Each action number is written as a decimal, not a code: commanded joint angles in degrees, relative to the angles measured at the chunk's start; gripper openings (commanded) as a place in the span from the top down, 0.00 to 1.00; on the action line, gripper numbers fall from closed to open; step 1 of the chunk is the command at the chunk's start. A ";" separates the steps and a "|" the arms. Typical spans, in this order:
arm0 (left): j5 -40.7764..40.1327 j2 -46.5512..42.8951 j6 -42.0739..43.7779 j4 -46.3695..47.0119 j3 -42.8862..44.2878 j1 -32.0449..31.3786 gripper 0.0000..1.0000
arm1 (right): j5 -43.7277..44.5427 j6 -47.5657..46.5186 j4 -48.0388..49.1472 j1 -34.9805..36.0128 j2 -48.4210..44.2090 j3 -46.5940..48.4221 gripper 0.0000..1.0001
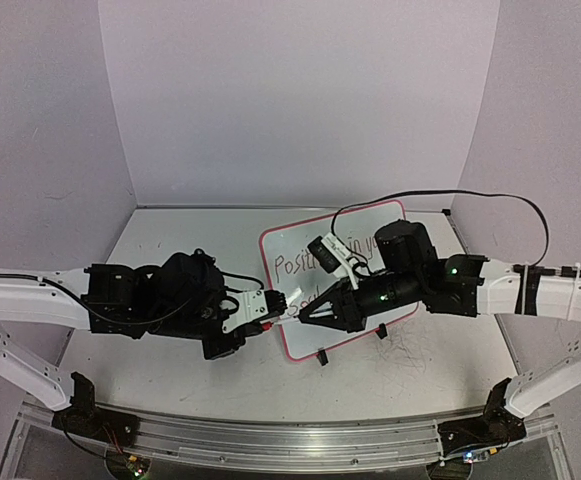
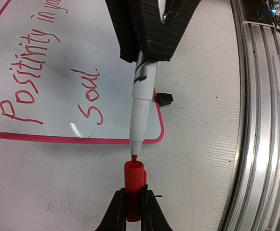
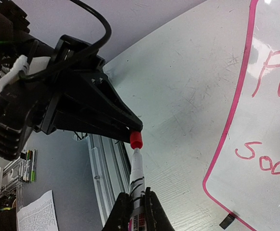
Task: Write a sentence on the whiteboard
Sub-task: Insert the pen cap into the whiteboard marker.
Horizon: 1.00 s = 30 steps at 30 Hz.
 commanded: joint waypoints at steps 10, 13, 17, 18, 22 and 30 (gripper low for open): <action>0.42 -0.42 -0.08 1.14 0.05 -0.14 1.00 | -0.41 -0.50 1.67 0.25 1.49 1.26 1.00; 0.52 -0.46 -0.08 1.18 0.05 -0.14 1.00 | -0.84 -0.57 1.72 0.25 1.85 1.27 1.00; 0.60 -0.31 -0.04 1.17 0.08 -0.14 1.00 | -1.13 -0.53 2.00 0.21 2.05 1.35 1.00; 0.63 -0.23 -0.06 1.17 0.15 -0.12 1.00 | -1.24 -0.52 2.05 0.21 2.05 1.42 1.00; 0.76 -0.36 -0.02 1.20 0.10 -0.13 1.00 | -1.23 -0.51 2.29 0.30 1.81 1.50 1.00; 1.15 -0.13 0.10 1.16 0.18 -0.15 1.00 | -0.91 -0.53 2.67 0.31 1.96 1.91 1.00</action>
